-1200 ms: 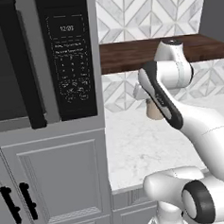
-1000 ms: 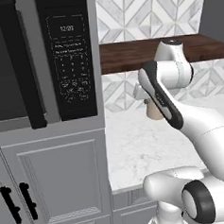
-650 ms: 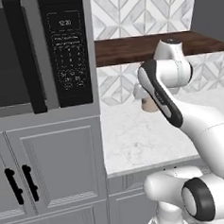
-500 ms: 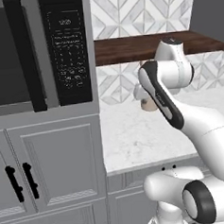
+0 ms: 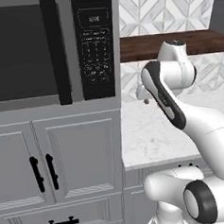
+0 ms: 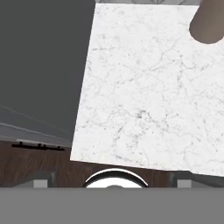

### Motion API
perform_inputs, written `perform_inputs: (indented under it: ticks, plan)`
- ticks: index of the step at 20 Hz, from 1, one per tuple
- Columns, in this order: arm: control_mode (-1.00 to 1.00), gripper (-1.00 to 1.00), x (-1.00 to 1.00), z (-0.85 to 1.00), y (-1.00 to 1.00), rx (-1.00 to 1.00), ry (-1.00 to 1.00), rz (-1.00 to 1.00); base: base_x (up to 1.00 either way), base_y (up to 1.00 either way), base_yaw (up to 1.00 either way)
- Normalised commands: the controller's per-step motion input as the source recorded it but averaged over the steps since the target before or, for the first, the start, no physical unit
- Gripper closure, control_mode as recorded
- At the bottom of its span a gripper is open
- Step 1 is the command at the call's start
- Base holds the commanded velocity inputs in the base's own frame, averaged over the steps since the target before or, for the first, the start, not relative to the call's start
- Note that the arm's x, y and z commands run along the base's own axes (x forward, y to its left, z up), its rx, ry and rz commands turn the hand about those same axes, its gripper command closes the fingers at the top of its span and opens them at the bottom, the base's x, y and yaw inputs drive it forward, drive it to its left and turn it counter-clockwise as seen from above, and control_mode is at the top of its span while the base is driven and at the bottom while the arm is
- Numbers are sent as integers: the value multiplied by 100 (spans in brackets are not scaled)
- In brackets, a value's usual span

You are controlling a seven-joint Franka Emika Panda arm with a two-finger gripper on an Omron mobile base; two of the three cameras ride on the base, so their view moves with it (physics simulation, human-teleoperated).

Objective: Navigate to the stove.

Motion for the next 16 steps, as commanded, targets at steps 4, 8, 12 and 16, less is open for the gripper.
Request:
perform_inputs:
  ticks: [4, 8, 12, 16]
  plan:
    - [100, -100, 0, 0, 0, 0, 0, 0, -32, 84, 40]
    - [100, -100, 0, 0, 0, 0, 0, 0, -50, 100, 49]
    - [100, -100, 0, 0, 0, 0, 0, 0, -48, 94, 60]
    - [100, -100, 0, 0, 0, 0, 0, 0, -34, 70, 67]
